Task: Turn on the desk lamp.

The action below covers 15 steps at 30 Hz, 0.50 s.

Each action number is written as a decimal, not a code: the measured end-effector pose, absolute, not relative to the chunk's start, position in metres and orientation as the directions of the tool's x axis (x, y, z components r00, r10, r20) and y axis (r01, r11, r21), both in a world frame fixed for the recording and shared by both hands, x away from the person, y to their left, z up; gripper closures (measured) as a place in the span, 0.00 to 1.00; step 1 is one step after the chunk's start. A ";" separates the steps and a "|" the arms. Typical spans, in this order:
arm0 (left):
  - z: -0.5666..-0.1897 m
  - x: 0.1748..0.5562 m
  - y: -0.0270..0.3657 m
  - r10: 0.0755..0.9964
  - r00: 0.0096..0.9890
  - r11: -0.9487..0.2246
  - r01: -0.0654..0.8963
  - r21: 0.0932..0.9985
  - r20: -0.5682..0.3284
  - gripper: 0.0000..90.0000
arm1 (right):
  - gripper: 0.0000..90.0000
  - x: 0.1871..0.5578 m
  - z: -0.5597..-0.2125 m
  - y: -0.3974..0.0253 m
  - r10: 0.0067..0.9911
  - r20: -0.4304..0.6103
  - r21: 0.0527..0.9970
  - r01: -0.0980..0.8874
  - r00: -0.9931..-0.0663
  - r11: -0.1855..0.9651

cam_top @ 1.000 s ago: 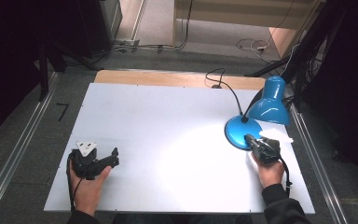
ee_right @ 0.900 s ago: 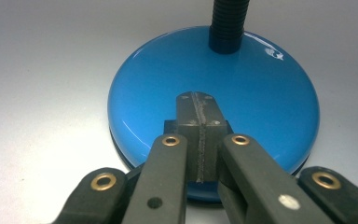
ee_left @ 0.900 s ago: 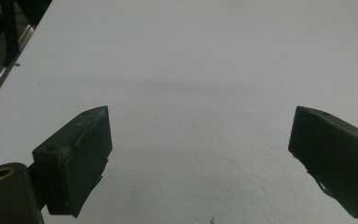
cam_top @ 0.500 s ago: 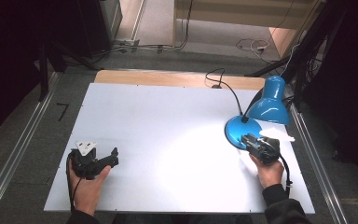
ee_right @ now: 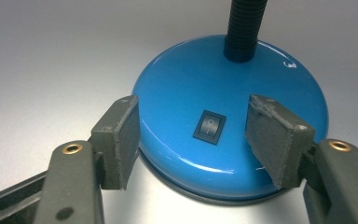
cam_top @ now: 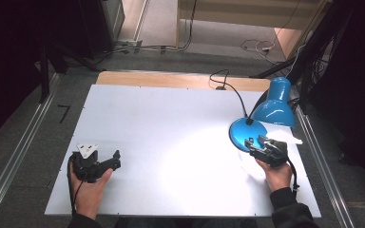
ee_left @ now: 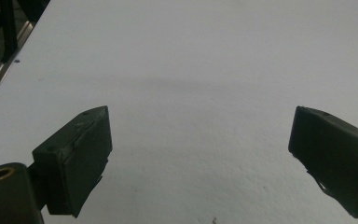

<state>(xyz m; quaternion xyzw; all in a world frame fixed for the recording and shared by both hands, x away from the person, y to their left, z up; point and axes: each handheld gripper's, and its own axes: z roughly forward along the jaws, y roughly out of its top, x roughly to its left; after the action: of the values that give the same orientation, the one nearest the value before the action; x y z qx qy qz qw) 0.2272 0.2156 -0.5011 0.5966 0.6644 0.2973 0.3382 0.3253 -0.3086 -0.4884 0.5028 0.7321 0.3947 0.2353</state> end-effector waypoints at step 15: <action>-0.501 0.228 0.216 0.992 -0.065 0.127 0.588 0.799 -0.110 0.08 | 0.27 0.321 -0.484 -0.319 0.927 0.088 0.810 0.568 -0.365 0.147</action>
<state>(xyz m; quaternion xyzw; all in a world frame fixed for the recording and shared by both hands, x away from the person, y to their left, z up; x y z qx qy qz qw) 0.2276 0.2164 -0.5011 0.5914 0.6679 0.2943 0.3428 0.3207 -0.3187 -0.4837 0.5168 0.7231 0.3993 0.2247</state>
